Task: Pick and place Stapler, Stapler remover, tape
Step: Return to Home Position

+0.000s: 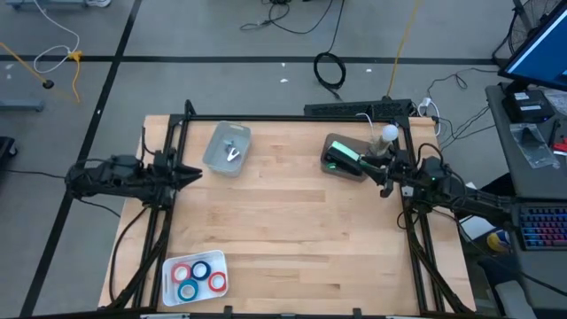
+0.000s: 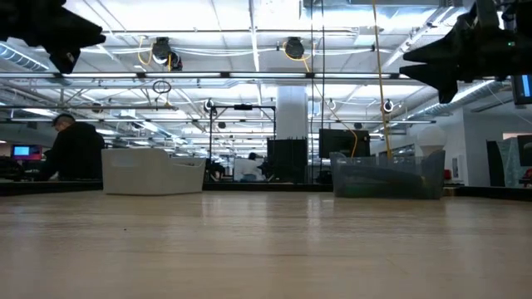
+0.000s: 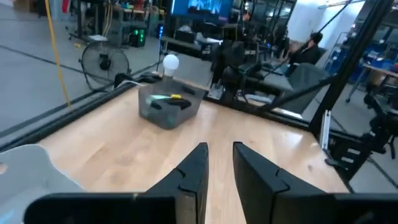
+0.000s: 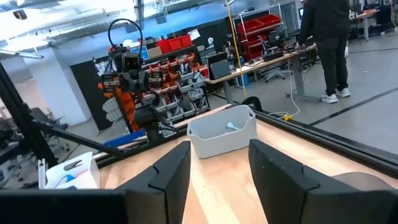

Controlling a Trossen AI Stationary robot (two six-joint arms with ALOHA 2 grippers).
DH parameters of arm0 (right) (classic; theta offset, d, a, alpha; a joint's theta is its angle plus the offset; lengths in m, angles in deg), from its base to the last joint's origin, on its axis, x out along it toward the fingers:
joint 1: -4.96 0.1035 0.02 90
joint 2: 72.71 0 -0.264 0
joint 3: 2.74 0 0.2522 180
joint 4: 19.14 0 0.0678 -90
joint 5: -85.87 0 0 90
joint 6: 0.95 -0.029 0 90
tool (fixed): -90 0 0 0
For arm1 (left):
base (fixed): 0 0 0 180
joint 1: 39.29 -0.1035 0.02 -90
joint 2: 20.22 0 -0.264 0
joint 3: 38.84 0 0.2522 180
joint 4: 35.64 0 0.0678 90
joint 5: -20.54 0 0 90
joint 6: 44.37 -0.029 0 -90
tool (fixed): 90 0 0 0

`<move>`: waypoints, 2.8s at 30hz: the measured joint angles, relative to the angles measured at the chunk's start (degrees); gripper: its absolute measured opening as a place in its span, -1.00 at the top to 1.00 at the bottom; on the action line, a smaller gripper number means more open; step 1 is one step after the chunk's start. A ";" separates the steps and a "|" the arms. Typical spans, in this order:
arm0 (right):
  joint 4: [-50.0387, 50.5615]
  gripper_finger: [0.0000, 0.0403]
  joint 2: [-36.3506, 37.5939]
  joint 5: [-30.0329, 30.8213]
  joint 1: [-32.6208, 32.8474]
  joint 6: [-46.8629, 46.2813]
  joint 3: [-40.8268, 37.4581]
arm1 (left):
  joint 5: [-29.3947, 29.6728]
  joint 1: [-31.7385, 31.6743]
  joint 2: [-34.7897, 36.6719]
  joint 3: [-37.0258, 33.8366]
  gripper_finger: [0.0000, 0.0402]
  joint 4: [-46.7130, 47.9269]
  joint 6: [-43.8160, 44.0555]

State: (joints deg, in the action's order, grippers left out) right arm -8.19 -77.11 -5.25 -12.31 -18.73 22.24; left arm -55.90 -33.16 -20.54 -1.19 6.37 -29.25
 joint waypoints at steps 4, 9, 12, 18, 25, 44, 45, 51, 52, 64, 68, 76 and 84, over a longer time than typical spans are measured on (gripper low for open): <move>3.09 0.22 1.23 -0.11 0.02 0.29 0.00 | 0.10 0.00 0.06 -2.81 0.61 -2.79 0.01; 5.57 0.22 1.24 -0.11 0.02 0.55 0.00 | 0.09 0.02 0.00 -8.04 0.61 -9.05 0.76; 7.48 0.22 1.26 -0.12 0.02 0.66 0.00 | -0.37 0.02 0.04 -12.12 0.61 -13.56 1.56; 8.39 0.22 1.24 -0.13 0.02 0.61 0.00 | -0.39 0.02 0.05 -19.54 0.61 -23.42 1.39; 6.16 0.22 1.02 1.10 0.02 0.70 -1.52 | -1.18 0.02 -0.76 -20.69 0.61 -23.91 1.76; -2.43 0.22 1.02 -1.88 0.13 0.69 -10.23 | -7.97 0.02 -0.79 -20.71 0.61 -23.63 -1.21; -2.28 0.22 1.02 -1.80 0.13 0.82 -10.23 | -7.51 0.02 -0.79 -20.71 0.61 -23.65 -1.41; -2.07 0.22 1.02 -1.88 0.13 0.59 -10.31 | -4.54 0.02 -0.79 -20.71 0.61 -23.69 -4.68; -2.10 0.22 1.02 -1.88 0.13 0.57 -10.32 | -4.53 0.02 -0.79 -20.71 0.61 -23.69 -5.11; -2.13 0.22 1.02 -1.90 0.13 0.48 -10.36 | -4.53 0.02 -0.79 -20.73 0.61 -24.09 -3.88; -2.13 0.22 1.02 -1.90 0.13 0.48 -10.38 | -4.53 0.02 -0.79 -20.73 0.61 -24.10 -3.86; -2.13 0.22 1.02 -1.90 0.13 0.48 -10.38 | -4.52 0.02 -0.79 -20.73 0.61 -24.13 -3.85; -2.13 0.22 1.02 -1.90 0.13 0.48 -10.43 | -4.53 0.02 -0.79 -20.73 0.61 -24.11 -3.82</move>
State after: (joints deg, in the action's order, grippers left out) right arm -10.31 -76.09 -7.15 -12.19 -18.25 11.81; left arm -60.42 -33.14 -21.32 -21.92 -17.74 -33.06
